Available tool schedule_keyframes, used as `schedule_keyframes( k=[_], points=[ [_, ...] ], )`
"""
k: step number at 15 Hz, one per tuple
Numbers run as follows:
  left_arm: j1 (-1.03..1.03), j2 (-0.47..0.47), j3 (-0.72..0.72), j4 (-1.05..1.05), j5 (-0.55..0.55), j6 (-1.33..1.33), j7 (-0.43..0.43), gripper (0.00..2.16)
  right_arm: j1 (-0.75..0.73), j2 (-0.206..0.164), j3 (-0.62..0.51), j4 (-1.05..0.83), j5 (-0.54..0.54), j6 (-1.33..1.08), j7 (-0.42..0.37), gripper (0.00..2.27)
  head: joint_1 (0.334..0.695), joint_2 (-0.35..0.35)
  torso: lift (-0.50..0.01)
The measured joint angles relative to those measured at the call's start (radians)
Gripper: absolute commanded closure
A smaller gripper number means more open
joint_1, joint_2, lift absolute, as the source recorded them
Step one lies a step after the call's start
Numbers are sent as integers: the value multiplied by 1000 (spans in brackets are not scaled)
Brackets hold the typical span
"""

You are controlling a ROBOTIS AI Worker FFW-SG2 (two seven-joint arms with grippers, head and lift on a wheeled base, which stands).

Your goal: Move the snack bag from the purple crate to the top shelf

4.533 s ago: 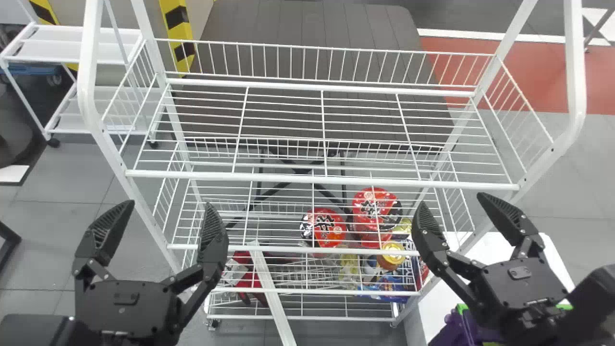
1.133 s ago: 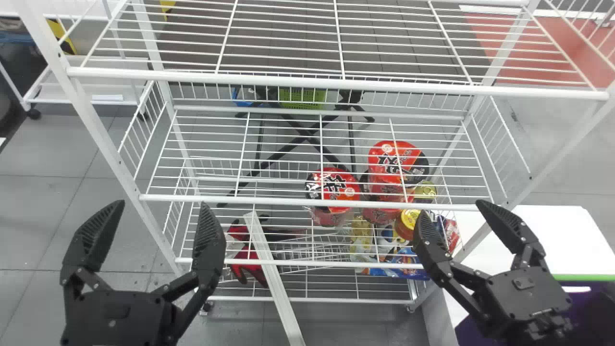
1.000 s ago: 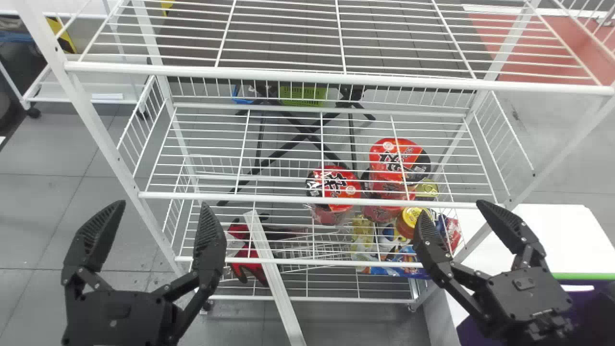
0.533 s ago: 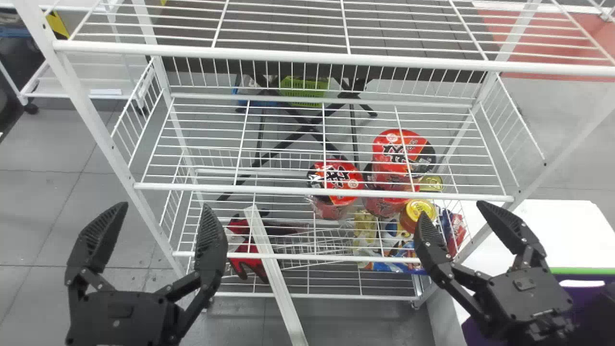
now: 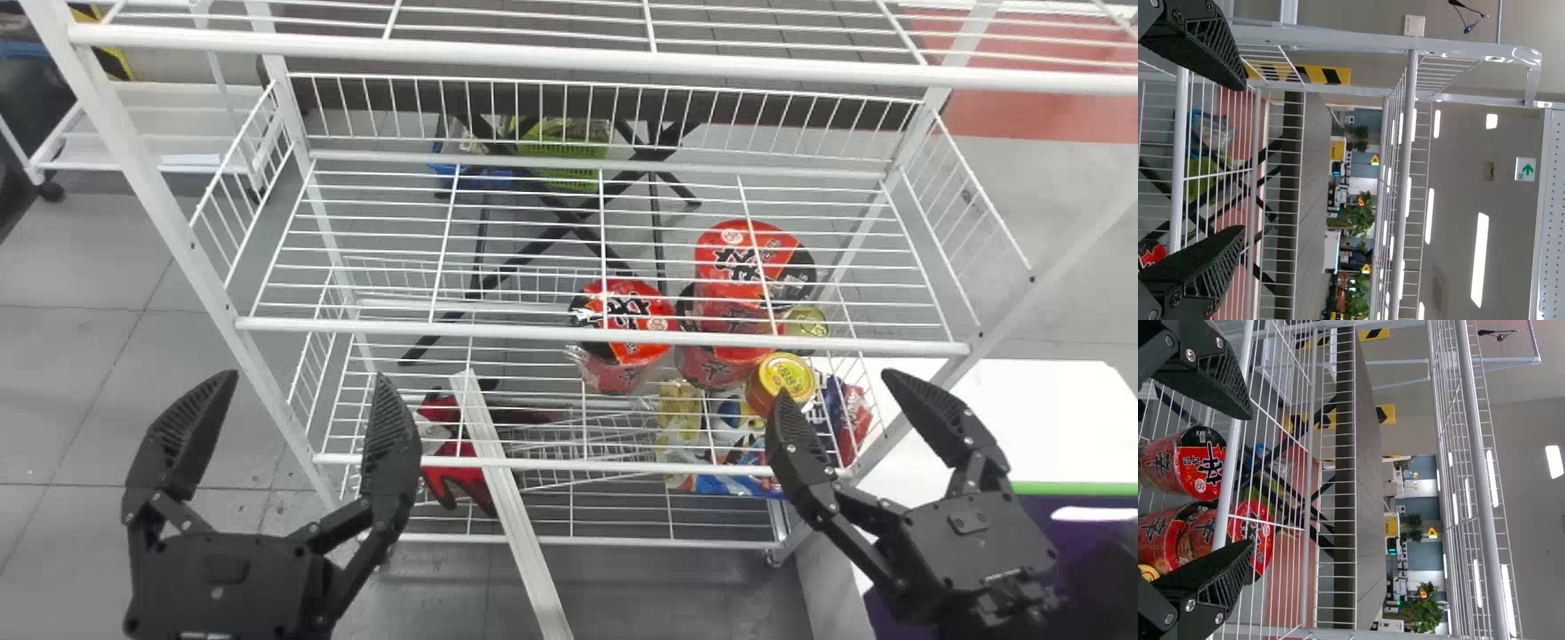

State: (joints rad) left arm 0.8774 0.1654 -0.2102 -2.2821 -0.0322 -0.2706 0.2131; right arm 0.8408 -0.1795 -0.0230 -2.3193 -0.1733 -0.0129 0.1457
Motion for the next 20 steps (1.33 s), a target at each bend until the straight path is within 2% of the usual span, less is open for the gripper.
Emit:
schedule_keyframes(
  k=[20],
  points=[
    [17, 0, -2, -7, -5, -9, 6, 60, 15, -3, -2, -3, 0, -25, 0, 167, 695, -54, -457]
  ],
)
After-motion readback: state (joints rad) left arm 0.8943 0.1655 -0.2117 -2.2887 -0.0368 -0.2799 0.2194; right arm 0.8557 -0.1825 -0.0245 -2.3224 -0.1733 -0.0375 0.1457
